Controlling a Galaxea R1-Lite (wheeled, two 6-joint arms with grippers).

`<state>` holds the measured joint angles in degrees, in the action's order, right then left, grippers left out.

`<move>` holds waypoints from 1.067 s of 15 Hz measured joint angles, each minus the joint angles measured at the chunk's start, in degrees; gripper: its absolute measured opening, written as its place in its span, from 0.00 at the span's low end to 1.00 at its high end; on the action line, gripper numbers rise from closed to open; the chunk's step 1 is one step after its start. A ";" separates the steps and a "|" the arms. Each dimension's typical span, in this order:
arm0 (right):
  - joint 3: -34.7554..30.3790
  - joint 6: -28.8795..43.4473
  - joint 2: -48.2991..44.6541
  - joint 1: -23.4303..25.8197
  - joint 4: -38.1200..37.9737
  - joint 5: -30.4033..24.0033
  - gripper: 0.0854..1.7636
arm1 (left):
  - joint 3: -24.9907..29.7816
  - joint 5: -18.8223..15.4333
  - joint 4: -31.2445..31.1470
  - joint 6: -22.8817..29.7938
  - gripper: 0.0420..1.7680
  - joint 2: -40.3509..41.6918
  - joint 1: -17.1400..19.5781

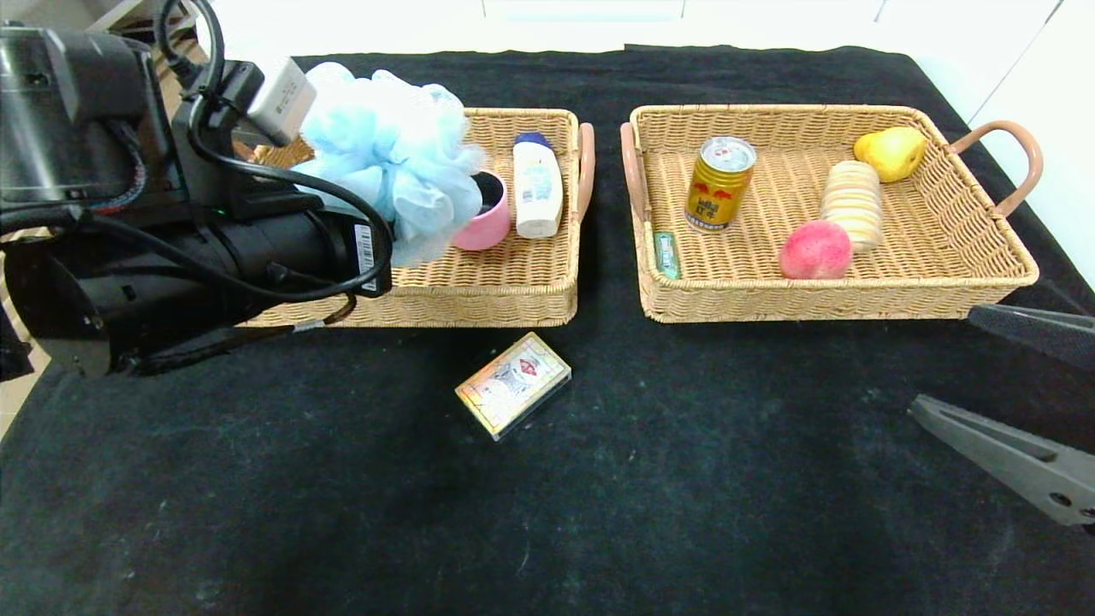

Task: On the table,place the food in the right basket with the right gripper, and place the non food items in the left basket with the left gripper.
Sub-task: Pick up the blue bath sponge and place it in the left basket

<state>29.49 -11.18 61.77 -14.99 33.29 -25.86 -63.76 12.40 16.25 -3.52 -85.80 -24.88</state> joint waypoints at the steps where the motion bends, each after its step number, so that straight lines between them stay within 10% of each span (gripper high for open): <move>1: 0.00 0.00 -0.02 0.00 -0.02 0.00 0.97 | -0.74 0.00 -0.46 0.00 0.17 -0.12 0.93; 11: 0.00 0.00 -0.15 -0.10 0.00 0.01 0.97 | -2.63 -0.57 0.06 -0.05 0.17 -2.88 8.63; 16: -0.02 0.00 -0.11 -0.10 -0.02 0.01 0.97 | -3.13 -0.55 0.09 -0.05 0.55 -3.51 8.70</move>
<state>29.46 -11.18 61.66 -15.09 33.27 -25.84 -66.89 11.85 16.34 -3.57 -89.31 -16.18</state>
